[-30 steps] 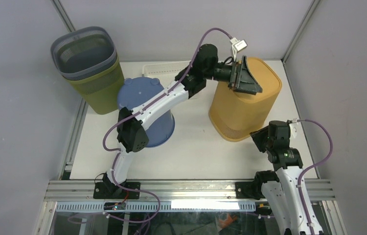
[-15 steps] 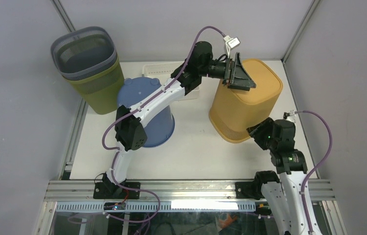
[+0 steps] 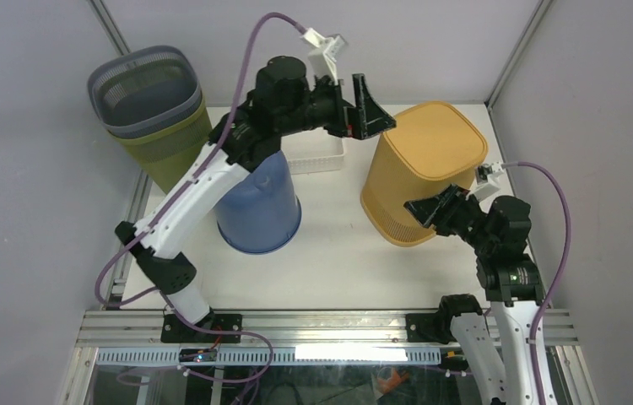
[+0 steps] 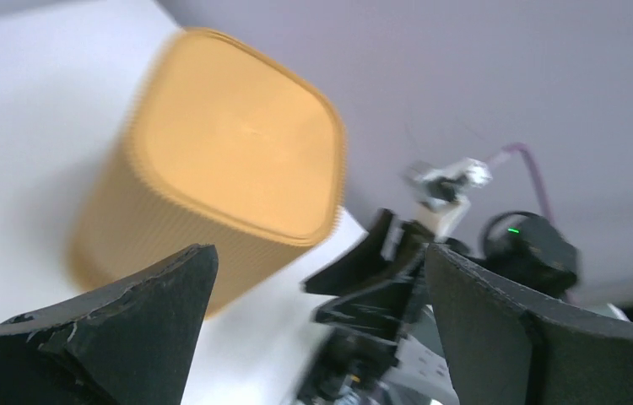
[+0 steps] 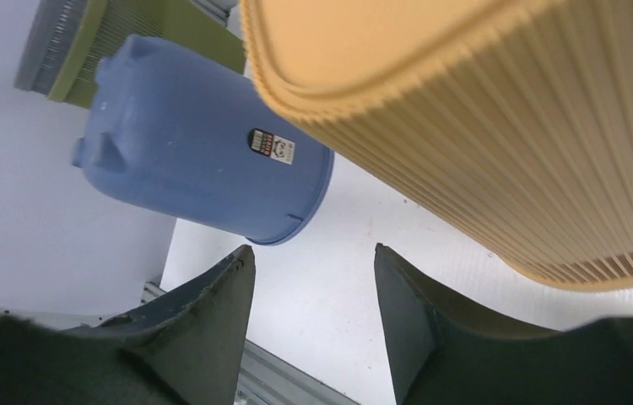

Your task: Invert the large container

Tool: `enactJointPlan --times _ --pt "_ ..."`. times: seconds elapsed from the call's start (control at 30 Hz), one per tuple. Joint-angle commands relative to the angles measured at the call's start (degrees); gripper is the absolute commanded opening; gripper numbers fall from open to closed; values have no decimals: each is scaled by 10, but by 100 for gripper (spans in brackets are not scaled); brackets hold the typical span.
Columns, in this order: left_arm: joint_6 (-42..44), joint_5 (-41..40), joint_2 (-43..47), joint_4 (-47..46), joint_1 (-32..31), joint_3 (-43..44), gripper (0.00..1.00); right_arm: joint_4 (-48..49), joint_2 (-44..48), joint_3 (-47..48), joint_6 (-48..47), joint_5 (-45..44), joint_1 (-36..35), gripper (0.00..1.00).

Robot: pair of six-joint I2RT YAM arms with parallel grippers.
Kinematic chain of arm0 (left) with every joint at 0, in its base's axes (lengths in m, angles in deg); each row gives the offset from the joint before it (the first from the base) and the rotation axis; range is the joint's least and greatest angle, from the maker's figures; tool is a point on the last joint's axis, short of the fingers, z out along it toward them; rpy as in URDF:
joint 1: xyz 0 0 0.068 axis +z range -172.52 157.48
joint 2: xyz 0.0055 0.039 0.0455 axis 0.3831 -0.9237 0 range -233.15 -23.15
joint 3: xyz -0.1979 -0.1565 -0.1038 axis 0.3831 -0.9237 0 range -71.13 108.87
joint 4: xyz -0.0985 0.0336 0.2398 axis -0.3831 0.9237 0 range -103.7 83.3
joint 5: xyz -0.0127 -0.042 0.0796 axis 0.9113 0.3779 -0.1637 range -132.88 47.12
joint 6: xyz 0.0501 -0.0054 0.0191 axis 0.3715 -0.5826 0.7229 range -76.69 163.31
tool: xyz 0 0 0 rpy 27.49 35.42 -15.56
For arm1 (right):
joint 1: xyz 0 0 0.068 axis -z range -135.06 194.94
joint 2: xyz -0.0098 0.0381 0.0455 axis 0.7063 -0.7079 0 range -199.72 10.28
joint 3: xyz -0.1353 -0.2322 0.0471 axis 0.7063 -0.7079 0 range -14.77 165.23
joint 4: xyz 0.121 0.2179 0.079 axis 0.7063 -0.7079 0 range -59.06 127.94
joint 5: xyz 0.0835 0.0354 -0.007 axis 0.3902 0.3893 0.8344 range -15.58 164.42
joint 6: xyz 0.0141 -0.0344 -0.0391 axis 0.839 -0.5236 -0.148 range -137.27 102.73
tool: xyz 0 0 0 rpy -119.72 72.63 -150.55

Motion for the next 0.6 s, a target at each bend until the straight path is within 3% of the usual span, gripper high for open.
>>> enactJointPlan --times 0.0,0.07,0.17,0.33,0.43,0.5,0.57 --pt "84 -249 53 129 6 -22 99 70 -33 52 8 40 -6 57" --pt "89 -293 64 155 14 -37 99 87 -52 61 12 27 -16 57" --pt "91 -297 85 162 29 -73 99 101 -82 79 1 -20 -57 58" --pt "88 -296 104 162 38 -97 99 65 -167 134 3 -246 -142 62" --pt "82 -292 111 163 38 -123 99 25 -238 184 22 -432 -135 66" --pt "78 -288 121 162 39 -138 99 22 -284 214 6 -482 -109 70" --pt "75 -291 135 162 38 -157 99 20 -325 243 -1 -475 -56 71"
